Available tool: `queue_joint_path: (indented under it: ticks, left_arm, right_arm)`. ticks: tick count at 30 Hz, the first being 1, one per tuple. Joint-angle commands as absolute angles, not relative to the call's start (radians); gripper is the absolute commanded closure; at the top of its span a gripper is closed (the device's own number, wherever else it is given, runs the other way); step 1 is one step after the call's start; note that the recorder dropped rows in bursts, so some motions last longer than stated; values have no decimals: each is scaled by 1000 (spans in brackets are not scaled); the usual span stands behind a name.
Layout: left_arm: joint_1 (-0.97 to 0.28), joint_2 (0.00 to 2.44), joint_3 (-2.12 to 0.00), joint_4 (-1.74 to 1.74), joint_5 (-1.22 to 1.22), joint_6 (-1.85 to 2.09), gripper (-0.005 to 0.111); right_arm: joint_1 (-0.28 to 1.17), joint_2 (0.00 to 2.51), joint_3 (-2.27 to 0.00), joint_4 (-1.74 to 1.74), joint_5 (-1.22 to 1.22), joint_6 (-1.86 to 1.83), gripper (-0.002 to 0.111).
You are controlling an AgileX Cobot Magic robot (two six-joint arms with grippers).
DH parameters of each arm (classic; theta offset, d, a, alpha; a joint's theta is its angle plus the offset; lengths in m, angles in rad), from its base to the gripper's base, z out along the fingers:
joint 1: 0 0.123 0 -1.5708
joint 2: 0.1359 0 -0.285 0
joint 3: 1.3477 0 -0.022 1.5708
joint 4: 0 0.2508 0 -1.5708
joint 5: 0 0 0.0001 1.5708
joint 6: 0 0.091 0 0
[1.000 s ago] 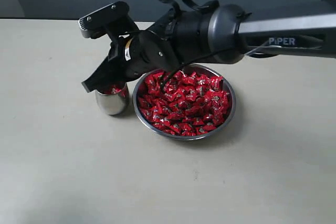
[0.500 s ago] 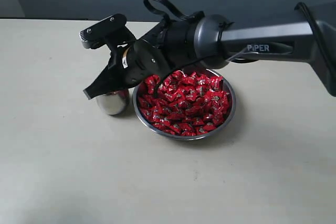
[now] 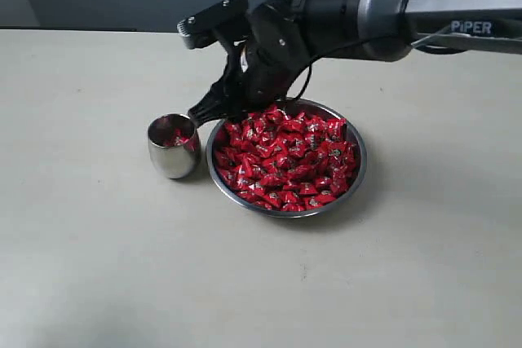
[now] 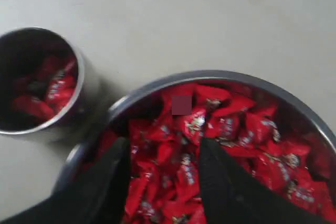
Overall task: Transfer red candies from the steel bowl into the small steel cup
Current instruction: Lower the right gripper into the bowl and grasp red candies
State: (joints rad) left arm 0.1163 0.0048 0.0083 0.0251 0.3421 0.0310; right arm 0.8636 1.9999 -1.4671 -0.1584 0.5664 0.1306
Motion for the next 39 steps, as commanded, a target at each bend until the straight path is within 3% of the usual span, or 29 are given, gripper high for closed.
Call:
queue_joint_path:
  ticks: [1,8,20,22,26,39]
  left_arm:
    - [108,0,0,27,337,29,106]
    - [108,0,0,27,337,29,106]
    - [108,0,0,27,337,29,106]
    - [108,0,0,27,337,29,106]
    - [108,0,0,27,337,29,106]
    - [108,0,0,27,337,29,106]
  right_arm:
    - [787,1989,-1424,-169,566,136,67]
    - [687,2002,-1305,-167,449,136,68]
    - [683,2088,-1298,-154,331,136,69]
    - [681,2098,-1298,-157,331,136,78]
    - [679,2102,-1298,-159,337,136,108]
    - [679,2009,-1298,-194,461,136,108]
